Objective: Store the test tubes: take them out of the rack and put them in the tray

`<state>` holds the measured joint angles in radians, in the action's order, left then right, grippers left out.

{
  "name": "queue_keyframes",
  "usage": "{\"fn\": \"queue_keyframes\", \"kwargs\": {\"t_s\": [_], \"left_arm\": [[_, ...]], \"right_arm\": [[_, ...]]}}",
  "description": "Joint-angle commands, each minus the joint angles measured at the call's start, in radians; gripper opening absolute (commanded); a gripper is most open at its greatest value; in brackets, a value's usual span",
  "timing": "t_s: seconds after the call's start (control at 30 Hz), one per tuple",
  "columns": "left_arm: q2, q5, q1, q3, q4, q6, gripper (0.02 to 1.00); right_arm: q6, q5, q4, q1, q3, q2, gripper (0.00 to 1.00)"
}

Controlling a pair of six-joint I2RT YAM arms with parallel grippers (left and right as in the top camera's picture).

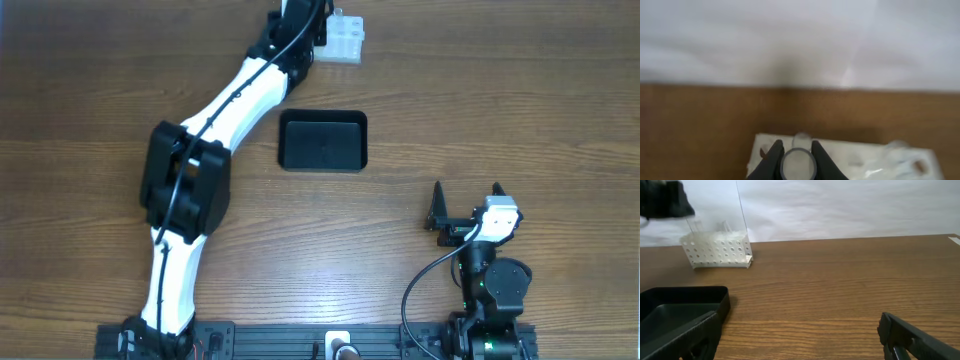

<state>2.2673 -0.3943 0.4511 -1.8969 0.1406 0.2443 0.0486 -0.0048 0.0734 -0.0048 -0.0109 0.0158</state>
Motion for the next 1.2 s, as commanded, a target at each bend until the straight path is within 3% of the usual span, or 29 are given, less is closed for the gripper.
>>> {"fn": "queue_keyframes", "kwargs": {"t_s": [0.03, 0.23, 0.4, 0.57, 0.83, 1.2], "left_arm": [[-0.141, -0.01, -0.009, -0.028, -0.043, -0.079, 0.163], [-0.264, -0.011, 0.003, -0.028, -0.022, -0.083, 0.161], [-0.344, -0.008, 0.055, -0.028, 0.138, -0.037, 0.154], [-0.369, -0.04, 0.103, -0.028, 0.427, 0.159, 0.176], [-0.362, -0.028, 0.109, 0.019, 0.939, 0.59, 0.128], [-0.237, 0.098, 0.11, 0.054, 0.923, 0.628, 0.099]], "right_arm": [[0.002, 0.005, 0.002, 0.005, 0.005, -0.006, 0.993], [0.002, 0.005, 0.002, 0.005, 0.005, -0.006, 0.991], [0.002, 0.005, 0.002, 0.005, 0.005, -0.006, 0.993], [0.002, 0.005, 0.002, 0.005, 0.005, -0.006, 0.991], [0.002, 0.005, 0.002, 0.005, 0.005, -0.006, 0.993], [0.002, 0.005, 0.002, 0.005, 0.005, -0.006, 0.991]]}}
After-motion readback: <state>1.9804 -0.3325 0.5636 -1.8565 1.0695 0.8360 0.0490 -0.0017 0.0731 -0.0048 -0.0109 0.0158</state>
